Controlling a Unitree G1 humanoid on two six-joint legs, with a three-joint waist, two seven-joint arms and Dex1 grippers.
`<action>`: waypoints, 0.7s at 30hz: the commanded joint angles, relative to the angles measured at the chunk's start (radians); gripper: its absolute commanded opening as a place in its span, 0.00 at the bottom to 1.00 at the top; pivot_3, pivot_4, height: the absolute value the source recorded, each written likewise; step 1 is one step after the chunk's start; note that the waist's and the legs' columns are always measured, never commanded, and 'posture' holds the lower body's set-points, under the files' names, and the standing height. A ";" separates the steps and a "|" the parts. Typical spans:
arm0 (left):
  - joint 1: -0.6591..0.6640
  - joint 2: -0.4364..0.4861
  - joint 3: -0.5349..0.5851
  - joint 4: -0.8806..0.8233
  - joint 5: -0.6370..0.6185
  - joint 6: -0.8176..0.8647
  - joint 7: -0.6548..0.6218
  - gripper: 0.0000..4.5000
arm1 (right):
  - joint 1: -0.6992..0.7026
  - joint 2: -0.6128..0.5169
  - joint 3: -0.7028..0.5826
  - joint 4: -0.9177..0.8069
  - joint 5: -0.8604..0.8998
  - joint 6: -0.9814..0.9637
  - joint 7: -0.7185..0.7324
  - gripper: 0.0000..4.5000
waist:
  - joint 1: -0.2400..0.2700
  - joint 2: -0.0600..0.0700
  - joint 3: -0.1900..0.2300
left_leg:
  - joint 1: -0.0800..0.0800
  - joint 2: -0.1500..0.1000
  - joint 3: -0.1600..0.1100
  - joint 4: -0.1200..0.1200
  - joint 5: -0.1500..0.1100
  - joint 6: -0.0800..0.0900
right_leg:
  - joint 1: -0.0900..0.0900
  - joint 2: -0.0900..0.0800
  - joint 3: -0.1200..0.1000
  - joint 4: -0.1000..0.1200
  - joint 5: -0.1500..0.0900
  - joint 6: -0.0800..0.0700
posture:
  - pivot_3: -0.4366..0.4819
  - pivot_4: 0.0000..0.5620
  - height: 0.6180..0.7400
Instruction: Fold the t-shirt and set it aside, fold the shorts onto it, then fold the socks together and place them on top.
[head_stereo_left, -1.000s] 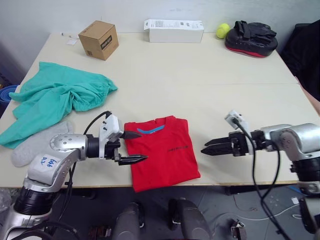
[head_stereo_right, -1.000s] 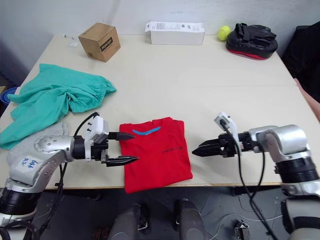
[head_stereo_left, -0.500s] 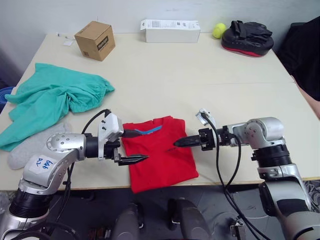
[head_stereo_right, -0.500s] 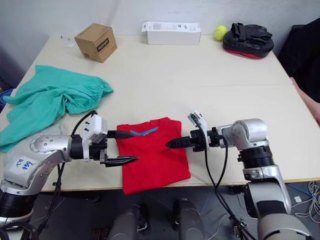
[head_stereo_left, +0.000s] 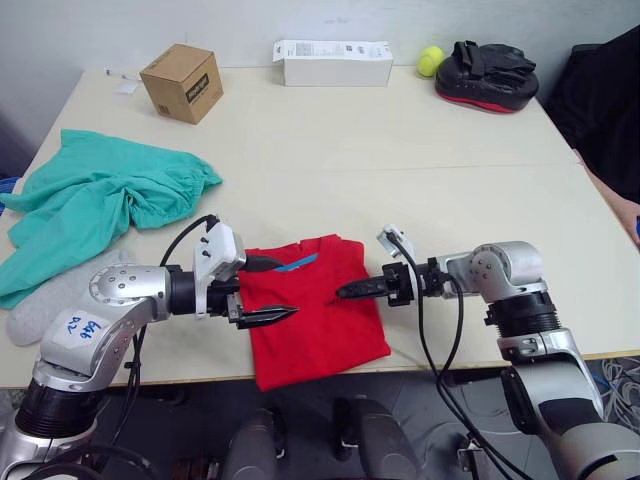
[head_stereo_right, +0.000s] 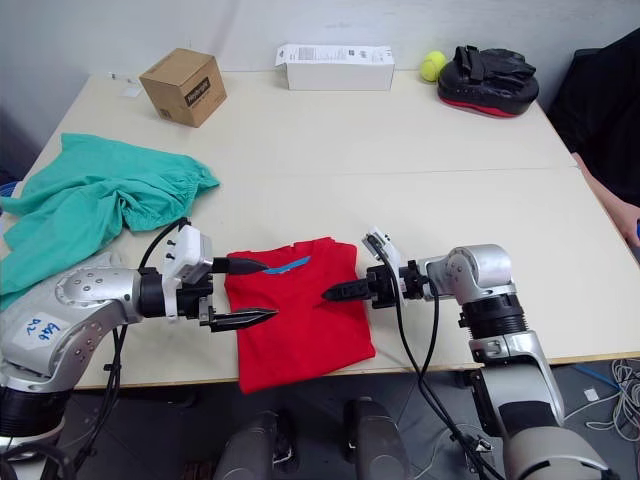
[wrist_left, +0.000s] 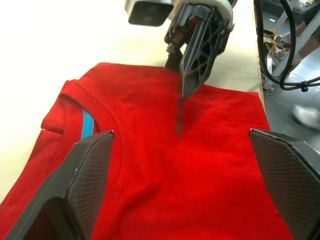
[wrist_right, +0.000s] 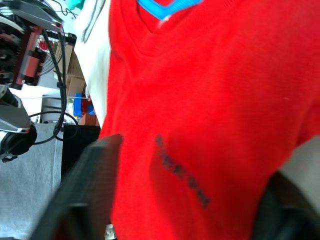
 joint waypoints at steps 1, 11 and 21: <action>-0.013 0.007 0.020 -0.039 -0.021 -0.002 0.004 1.00 | 0.026 0.010 0.051 0.020 -0.007 0.024 -0.012 0.34 | 0.001 0.000 0.000 | 0.000 0.000 0.000 0.000 0.000 0.000 | 0.000 0.000 0.000 0.000 0.000 0.000 | 0.48 0.27 1.00; -0.052 -0.014 0.003 -0.030 -0.039 0.011 0.003 1.00 | 0.028 -0.174 -0.003 -0.015 -0.009 -0.051 0.060 0.00 | 0.026 -0.002 -0.001 | -0.001 -0.004 -0.001 0.001 -0.002 -0.001 | 0.001 -0.004 0.000 -0.003 0.001 0.000 | 0.48 0.27 1.00; -0.100 -0.045 -0.043 0.008 -0.023 -0.015 -0.005 1.00 | 0.015 -0.598 0.034 0.215 -0.171 -0.342 0.290 0.00 | 0.036 0.004 0.002 | -0.008 -0.007 0.003 0.001 -0.001 0.008 | 0.000 -0.006 0.001 -0.015 0.006 0.009 | 0.48 0.27 1.00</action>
